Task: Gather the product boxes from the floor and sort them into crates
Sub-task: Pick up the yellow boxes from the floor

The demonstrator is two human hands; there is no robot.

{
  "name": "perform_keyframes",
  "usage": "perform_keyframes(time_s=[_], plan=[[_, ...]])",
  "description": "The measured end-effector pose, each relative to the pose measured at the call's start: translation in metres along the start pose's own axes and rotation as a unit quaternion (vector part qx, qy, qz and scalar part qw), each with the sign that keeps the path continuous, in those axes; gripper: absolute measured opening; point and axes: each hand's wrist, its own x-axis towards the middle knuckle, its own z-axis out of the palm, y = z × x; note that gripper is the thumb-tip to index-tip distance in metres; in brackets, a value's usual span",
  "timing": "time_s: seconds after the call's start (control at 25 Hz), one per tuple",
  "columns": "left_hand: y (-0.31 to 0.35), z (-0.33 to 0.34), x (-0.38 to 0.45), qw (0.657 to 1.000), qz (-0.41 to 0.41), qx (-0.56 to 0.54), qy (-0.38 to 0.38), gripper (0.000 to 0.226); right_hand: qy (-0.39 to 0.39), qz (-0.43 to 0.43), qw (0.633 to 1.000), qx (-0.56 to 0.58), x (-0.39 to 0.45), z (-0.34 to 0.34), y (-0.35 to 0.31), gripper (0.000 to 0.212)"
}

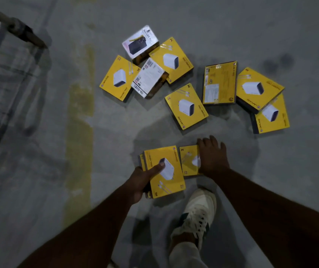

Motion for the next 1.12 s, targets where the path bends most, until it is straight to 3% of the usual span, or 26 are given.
perform_keyframes(time_s=[0.2, 0.32, 0.4, 0.44, 0.52, 0.6, 0.64, 0.76, 0.88, 1.0, 1.12], plan=[[-0.017, 0.006, 0.022, 0.999, -0.007, -0.005, 0.042, 0.041, 0.007, 0.014, 0.998, -0.067, 0.007, 0.012, 0.006, 0.103], [-0.021, 0.007, 0.021, 0.997, 0.002, -0.006, 0.077, 0.048, -0.045, 0.043, 0.997, 0.033, -0.003, 0.01, 0.023, 0.091], [-0.015, 0.006, 0.017, 0.994, 0.01, -0.015, 0.108, 0.046, -0.045, 0.046, 0.974, 0.217, -0.013, 0.01, 0.026, 0.07], [-0.009, 0.007, 0.013, 0.992, 0.017, -0.021, 0.124, 0.045, -0.027, 0.06, 0.938, 0.341, -0.017, 0.009, 0.025, 0.059], [0.002, 0.006, 0.008, 0.988, 0.037, -0.029, 0.15, 0.043, 0.033, 0.106, 0.816, 0.567, -0.022, -0.004, 0.023, 0.041], [0.019, 0.011, 0.006, 0.982, 0.073, -0.026, 0.173, 0.051, 0.041, 0.11, 0.697, 0.707, -0.02, -0.027, 0.017, 0.033], [0.027, 0.015, 0.006, 0.98, 0.088, -0.028, 0.174, 0.059, 0.014, 0.093, 0.668, 0.738, -0.018, -0.037, 0.012, 0.031], [0.051, 0.035, 0.006, 0.992, 0.081, -0.024, 0.09, 0.089, -0.128, 0.011, 0.667, 0.734, -0.011, -0.06, -0.009, 0.024], [0.069, 0.051, 0.005, 0.998, 0.05, -0.016, 0.025, 0.093, -0.194, 0.036, 0.594, 0.78, -0.005, -0.077, -0.02, 0.022], [0.075, 0.049, 0.005, 0.996, 0.043, -0.072, -0.014, 0.08, -0.185, 0.002, 0.63, 0.754, -0.004, -0.085, -0.013, 0.034], [0.075, 0.035, 0.006, 0.976, 0.022, -0.21, -0.052, 0.094, -0.193, -0.039, 0.666, 0.72, -0.01, -0.093, -0.012, 0.05]])
